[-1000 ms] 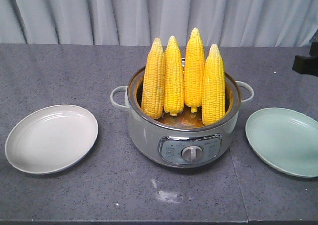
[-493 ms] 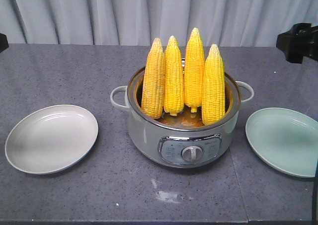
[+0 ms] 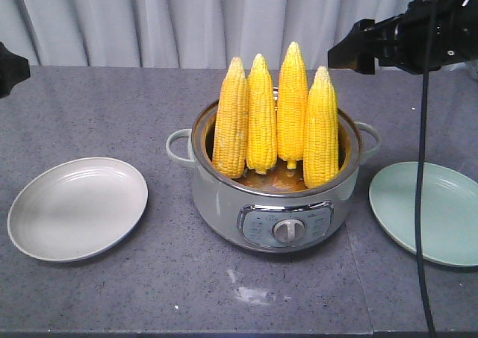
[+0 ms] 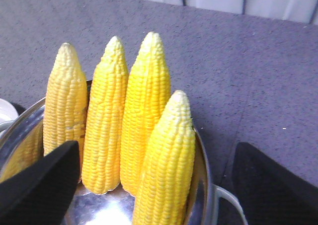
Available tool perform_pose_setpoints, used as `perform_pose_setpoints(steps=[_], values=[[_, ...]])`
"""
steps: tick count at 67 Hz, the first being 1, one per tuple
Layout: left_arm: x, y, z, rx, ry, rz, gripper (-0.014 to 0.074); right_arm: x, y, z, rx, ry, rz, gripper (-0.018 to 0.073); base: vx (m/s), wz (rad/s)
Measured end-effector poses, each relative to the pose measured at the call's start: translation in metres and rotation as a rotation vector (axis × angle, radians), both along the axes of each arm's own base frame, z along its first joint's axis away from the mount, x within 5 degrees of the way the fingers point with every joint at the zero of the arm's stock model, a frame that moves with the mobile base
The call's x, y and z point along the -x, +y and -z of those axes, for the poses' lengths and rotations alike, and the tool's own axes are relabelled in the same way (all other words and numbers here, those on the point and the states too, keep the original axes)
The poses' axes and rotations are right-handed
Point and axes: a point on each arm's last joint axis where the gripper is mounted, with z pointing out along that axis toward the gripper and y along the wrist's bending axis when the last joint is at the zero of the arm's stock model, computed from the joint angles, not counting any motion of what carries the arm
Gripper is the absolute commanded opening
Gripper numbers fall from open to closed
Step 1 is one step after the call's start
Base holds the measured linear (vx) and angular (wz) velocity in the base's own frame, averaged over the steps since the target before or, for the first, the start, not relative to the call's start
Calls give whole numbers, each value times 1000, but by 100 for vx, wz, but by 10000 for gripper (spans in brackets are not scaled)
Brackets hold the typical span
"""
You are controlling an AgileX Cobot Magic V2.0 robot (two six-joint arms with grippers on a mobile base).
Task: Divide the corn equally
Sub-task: 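Reach the right gripper to the corn cob nearest it in the pot, then grasp the corn cob with the right gripper and lift it out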
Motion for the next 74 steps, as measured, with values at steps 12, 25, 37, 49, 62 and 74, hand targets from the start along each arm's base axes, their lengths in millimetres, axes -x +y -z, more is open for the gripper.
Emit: perform_pose_setpoints(steps=[12, 25, 37, 49, 62, 74], values=[[0, 0, 0, 2, 0, 0, 587, -28, 7, 26, 17, 140, -75, 591, 0, 0], [0, 0, 0, 3, 0, 0, 587, -41, 19, 48, 72, 199, -140, 591, 0, 0], [0, 0, 0, 3, 5, 1, 587, -44, 36, 58, 151, 195, -186, 587, 0, 0], [1, 0, 3, 2, 32, 3, 587, -48, 38, 67, 162, 216, -163, 543, 0, 0], [2, 0, 4, 1, 47, 5, 587, -49, 37, 67, 167, 210, -152, 411, 0, 0], [2, 0, 4, 1, 47, 5, 587, -51, 36, 67, 177, 198, -143, 225, 0, 0]])
